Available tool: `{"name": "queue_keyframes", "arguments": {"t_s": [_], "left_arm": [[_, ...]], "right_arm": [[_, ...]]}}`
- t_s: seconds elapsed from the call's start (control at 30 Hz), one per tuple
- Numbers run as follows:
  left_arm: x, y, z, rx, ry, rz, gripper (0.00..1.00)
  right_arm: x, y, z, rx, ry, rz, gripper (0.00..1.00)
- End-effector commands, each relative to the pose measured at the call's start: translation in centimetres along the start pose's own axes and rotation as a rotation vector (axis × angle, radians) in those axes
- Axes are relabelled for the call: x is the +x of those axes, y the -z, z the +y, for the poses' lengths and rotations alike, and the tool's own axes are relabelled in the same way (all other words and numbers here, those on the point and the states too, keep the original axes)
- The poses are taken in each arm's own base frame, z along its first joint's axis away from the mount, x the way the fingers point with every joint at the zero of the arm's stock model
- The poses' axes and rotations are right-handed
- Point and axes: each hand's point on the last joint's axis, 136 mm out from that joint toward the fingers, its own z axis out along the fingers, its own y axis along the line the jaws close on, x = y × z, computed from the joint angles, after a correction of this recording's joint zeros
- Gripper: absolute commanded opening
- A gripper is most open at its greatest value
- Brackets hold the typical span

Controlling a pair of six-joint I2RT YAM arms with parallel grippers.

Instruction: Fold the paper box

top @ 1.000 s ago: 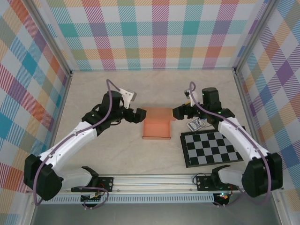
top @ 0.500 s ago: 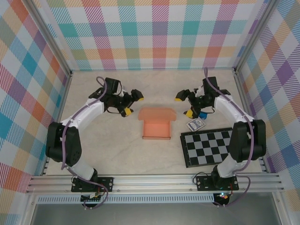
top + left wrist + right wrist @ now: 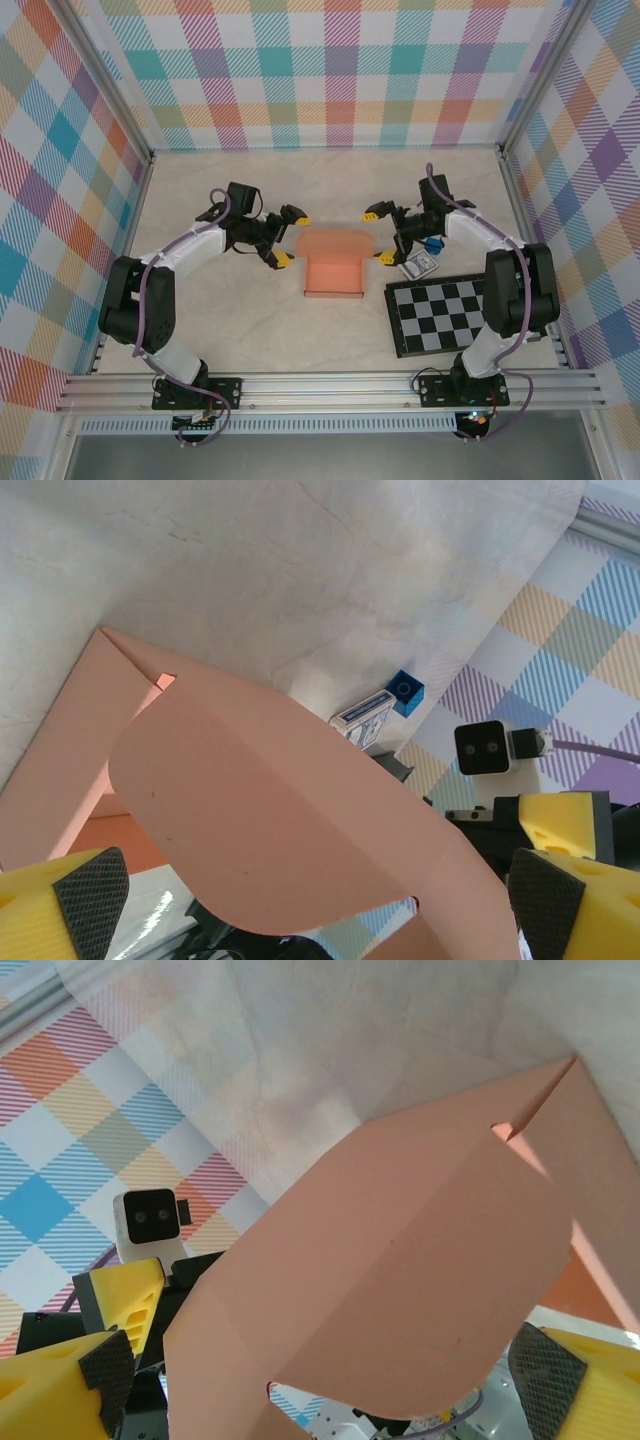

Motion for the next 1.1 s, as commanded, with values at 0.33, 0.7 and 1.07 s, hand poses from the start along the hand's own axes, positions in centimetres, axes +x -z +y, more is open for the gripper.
{"name": "queue_keyframes", "arguments": {"t_s": [0.33, 0.7, 1.07], "left_arm": [[1.1, 1.0, -1.4, -0.002, -0.082, -0.019, 1.0], [-1.5, 6.0, -1.4, -0.071, -0.226, -0.151, 1.0], [-2.1, 1.4, -3.7, -0.02, -0.216, -0.131, 1.0]], "right_arm": [[1.8, 0.8, 2.0, -0.005, 0.05, -0.011, 0.99], [-1.0, 5.2, 0.1, 0.02, 0.104, -0.107, 1.0], [-2.2, 1.6, 1.0, 0.013, 0.08, -0.046, 1.0]]}}
